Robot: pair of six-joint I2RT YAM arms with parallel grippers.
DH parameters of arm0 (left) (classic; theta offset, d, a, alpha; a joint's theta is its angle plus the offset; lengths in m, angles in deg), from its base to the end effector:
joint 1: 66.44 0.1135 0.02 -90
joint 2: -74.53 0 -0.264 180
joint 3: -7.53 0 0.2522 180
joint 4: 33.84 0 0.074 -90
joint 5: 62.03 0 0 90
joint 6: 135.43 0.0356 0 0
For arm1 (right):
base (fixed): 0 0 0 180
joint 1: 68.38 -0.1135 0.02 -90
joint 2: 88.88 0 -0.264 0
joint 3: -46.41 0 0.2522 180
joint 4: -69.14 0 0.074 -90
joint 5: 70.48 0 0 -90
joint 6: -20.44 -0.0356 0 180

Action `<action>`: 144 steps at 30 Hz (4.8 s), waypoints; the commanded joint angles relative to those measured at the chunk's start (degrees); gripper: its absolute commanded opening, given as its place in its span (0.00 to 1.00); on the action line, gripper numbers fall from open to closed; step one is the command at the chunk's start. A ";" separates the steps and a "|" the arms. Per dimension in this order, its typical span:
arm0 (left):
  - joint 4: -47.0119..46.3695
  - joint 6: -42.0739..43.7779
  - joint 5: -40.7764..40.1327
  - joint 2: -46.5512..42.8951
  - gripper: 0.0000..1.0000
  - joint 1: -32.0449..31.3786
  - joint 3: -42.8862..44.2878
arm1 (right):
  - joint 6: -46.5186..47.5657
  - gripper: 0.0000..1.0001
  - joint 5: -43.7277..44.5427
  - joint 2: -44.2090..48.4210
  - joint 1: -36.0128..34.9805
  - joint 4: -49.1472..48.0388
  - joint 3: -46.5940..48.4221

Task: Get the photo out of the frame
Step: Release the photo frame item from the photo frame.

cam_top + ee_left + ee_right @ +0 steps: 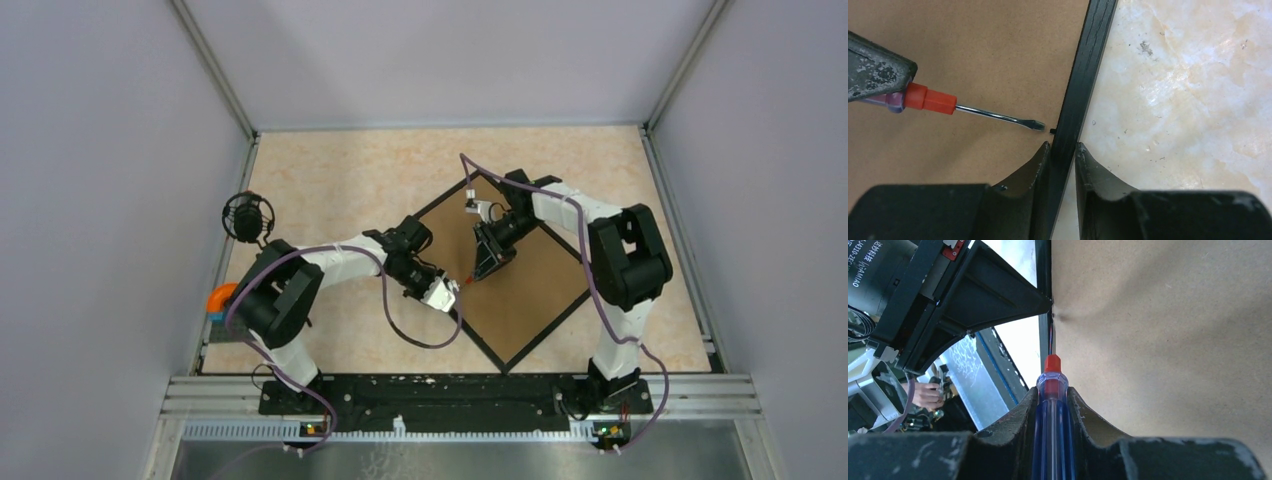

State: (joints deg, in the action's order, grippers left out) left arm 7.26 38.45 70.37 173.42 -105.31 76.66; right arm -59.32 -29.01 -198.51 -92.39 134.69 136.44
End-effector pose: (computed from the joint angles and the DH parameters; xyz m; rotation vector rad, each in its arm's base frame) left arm 0.2283 -0.2149 0.1544 2.2413 1.0396 -0.7243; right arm 0.3130 0.1686 0.1803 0.8886 -2.6998 -1.2862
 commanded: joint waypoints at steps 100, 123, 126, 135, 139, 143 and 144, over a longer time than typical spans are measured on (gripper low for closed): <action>2.08 7.06 -15.38 1.47 0.41 2.81 2.51 | -8.38 0.00 -0.28 6.58 -11.97 -8.82 -5.87; -17.81 -28.18 -21.54 16.24 0.00 -1.85 13.93 | 10.98 0.00 0.31 0.94 -1.81 13.11 7.28; -19.03 -29.62 -22.70 16.59 0.00 -1.78 14.19 | 10.78 0.00 -1.87 2.33 -2.34 13.88 7.10; -21.03 -32.27 -24.50 18.09 0.00 -1.67 16.29 | 8.31 0.00 -4.95 7.38 -7.71 14.03 1.89; -21.51 -32.75 -24.93 18.52 0.00 -1.62 16.51 | 5.92 0.00 -5.71 8.45 -8.61 12.93 -1.02; -21.90 -33.69 -25.49 18.77 0.00 -1.47 16.66 | 3.09 0.00 -7.40 9.07 -8.86 11.85 -3.44; -22.15 -33.79 -25.67 18.75 0.00 -1.52 16.60 | 2.48 0.00 -8.15 9.16 -8.88 11.71 -3.82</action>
State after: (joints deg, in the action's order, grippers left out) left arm 4.44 6.78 60.07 184.59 -108.09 92.64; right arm -50.78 -15.64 -190.40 -94.56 134.89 137.03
